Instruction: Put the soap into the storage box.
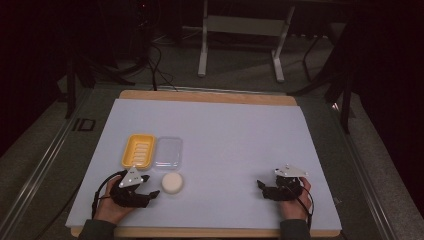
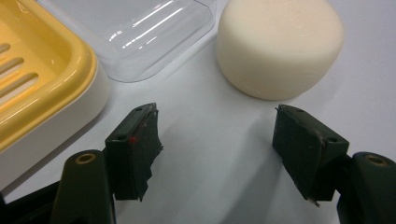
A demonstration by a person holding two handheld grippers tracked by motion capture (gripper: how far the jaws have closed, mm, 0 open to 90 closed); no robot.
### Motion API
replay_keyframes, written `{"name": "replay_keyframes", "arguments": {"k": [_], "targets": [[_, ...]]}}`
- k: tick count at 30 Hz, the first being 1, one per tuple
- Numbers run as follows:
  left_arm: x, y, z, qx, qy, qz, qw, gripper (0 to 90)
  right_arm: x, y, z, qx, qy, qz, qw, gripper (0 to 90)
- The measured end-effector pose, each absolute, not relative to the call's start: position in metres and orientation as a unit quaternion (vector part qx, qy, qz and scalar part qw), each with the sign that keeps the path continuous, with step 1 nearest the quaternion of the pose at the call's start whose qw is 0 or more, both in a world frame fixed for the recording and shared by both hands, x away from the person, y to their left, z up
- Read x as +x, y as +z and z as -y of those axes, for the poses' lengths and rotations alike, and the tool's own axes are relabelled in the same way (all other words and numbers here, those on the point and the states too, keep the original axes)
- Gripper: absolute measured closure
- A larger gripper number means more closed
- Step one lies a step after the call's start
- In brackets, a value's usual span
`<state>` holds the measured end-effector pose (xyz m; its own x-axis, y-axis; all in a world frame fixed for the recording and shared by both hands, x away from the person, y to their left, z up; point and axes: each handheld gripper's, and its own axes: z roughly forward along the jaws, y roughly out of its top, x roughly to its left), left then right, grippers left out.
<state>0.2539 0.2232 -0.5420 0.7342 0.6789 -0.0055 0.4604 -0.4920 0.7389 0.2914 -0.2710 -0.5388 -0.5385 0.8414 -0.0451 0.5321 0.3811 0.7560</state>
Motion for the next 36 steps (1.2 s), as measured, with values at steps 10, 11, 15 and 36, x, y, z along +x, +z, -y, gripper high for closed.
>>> {"name": "replay_keyframes", "arguments": {"k": [10, 11, 15, 36], "targets": [[0.252, -0.541, -0.225, 0.846, 0.150, -0.334, 0.388, 30.7, 0.290, -0.539, 0.269, 0.415, 0.353, -0.809, 0.219, 15.1], [0.252, -0.540, -0.225, 0.847, 0.150, -0.333, 0.386, 30.7, 0.291, -0.539, 0.269, 0.414, 0.354, -0.810, 0.219, 15.1], [0.249, -0.539, -0.221, 0.852, 0.150, -0.330, 0.377, 30.8, 0.291, -0.539, 0.270, 0.413, 0.357, -0.810, 0.214, 15.0], [0.247, -0.522, -0.222, 0.864, 0.140, -0.309, 0.372, 30.7, 0.285, -0.538, 0.268, 0.393, 0.368, -0.810, 0.233, 15.1]]}}
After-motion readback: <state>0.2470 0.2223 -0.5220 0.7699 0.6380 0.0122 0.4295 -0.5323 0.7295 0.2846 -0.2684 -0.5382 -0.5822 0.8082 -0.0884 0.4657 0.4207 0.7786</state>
